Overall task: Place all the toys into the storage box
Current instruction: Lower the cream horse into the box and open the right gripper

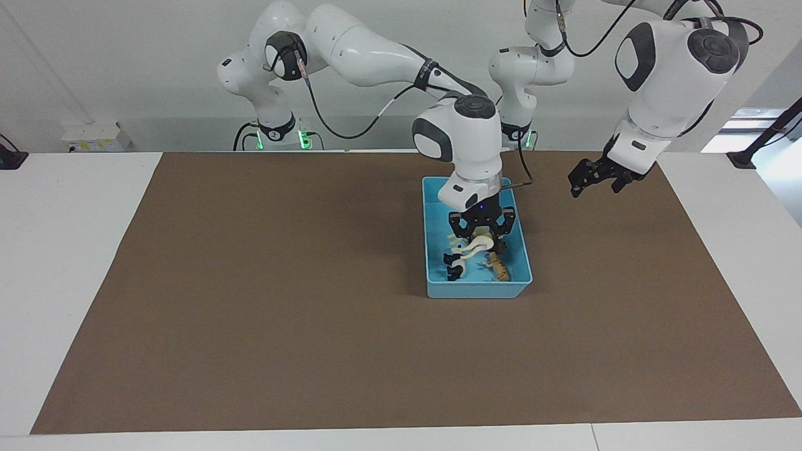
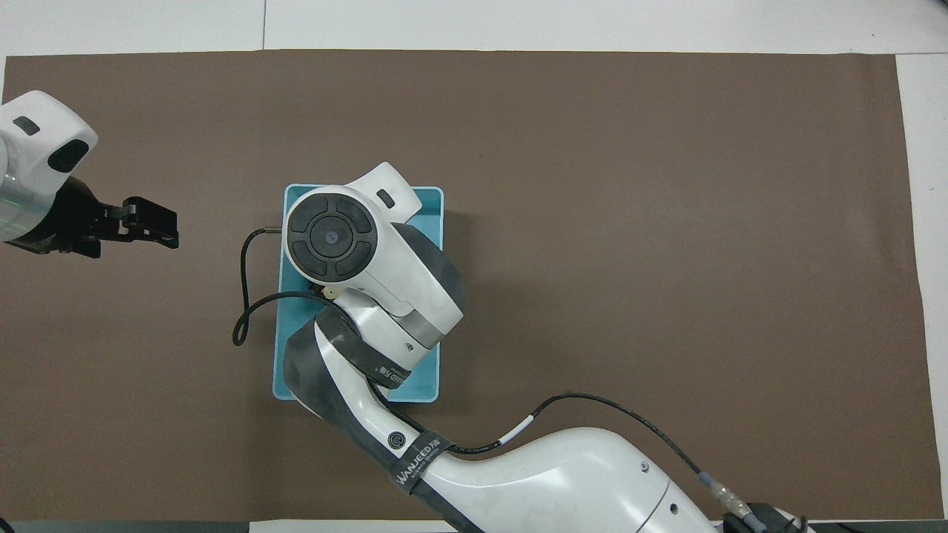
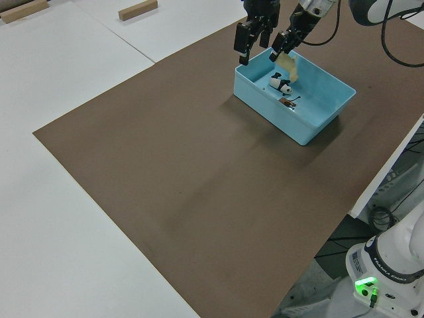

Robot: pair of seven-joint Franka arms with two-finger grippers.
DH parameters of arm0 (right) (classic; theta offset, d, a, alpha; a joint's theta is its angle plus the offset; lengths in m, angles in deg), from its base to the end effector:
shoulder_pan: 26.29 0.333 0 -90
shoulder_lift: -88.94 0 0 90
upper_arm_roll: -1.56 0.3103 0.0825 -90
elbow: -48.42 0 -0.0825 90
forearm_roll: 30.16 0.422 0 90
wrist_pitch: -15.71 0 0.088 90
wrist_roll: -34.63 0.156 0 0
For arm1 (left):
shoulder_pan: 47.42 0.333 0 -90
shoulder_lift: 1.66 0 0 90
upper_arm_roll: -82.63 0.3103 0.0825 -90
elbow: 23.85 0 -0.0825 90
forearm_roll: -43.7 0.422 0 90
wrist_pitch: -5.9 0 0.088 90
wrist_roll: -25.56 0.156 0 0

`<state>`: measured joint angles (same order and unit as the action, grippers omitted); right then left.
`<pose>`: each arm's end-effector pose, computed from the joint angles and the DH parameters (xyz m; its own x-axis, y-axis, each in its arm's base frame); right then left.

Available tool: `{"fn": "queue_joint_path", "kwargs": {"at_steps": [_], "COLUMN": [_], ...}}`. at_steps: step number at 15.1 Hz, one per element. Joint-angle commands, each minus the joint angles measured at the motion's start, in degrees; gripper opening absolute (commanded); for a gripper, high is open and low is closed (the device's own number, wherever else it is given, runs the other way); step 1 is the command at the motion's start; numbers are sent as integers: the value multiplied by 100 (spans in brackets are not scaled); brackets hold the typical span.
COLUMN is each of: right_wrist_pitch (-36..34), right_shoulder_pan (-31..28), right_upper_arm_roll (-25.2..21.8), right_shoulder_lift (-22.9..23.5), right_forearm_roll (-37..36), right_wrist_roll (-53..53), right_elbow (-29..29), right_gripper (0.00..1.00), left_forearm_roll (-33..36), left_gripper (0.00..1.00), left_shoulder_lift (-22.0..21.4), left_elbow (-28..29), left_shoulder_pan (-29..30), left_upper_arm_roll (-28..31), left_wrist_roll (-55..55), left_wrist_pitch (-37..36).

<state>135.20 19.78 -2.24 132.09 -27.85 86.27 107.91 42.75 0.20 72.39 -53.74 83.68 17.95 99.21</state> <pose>0.6016 0.5742 0.3681 0.9676 -0.1713 0.1854 -0.1280 -0.9660 -0.2246 0.5938 -0.0574 0.4999 0.9955 0.0421 -0.0849 0.0427 -0.9991 0.0046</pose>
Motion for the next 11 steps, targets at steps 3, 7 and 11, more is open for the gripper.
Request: {"fn": "queue_joint_path", "kwargs": {"at_steps": [3,7,11], "right_wrist_pitch": [-259,-383,-681], "right_shoulder_pan": [-115,-614,-1677], "right_upper_arm_roll": [-51,-289,-280], "right_shoulder_lift": [-192,-911,-1817], "right_forearm_roll": [-46,-143,-90], "right_wrist_roll": [672,321,-1379], "right_elbow": [-105,131,1019], "right_gripper": [100,100,100], "left_forearm_roll": [7,7,25], "left_gripper": [100,100,100], "left_shoulder_lift": [-212,-379,-415], "left_elbow": [114,271,211], "left_shoulder_pan": [289,526,456], "left_upper_arm_roll": [-184,-395,-386], "left_wrist_roll": [207,225,549], "left_wrist_pitch": [-50,-59,-24]}}
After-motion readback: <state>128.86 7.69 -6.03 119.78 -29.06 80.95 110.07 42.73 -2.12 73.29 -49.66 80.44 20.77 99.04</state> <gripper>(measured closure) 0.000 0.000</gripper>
